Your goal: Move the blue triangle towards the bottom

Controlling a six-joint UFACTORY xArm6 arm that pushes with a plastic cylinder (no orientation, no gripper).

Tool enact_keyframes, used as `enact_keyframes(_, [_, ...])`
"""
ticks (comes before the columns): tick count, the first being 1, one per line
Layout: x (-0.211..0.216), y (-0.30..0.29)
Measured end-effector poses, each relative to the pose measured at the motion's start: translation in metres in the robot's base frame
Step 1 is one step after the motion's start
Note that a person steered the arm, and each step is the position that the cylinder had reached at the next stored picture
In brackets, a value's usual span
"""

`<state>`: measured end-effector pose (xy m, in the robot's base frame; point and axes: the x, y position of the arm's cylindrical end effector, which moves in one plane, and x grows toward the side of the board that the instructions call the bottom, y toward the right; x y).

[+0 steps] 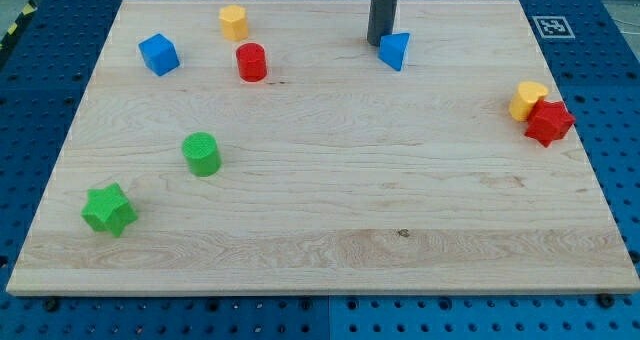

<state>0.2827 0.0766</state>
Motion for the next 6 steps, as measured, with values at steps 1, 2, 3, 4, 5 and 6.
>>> enact_keyframes(1, [0.022,0.000])
enact_keyframes(2, [0.028,0.000])
enact_keyframes(3, [0.030,0.000])
enact_keyframes(4, [0.033,0.006])
enact_keyframes(5, [0.034,0.029])
enact_keyframes(6, [0.044,0.025])
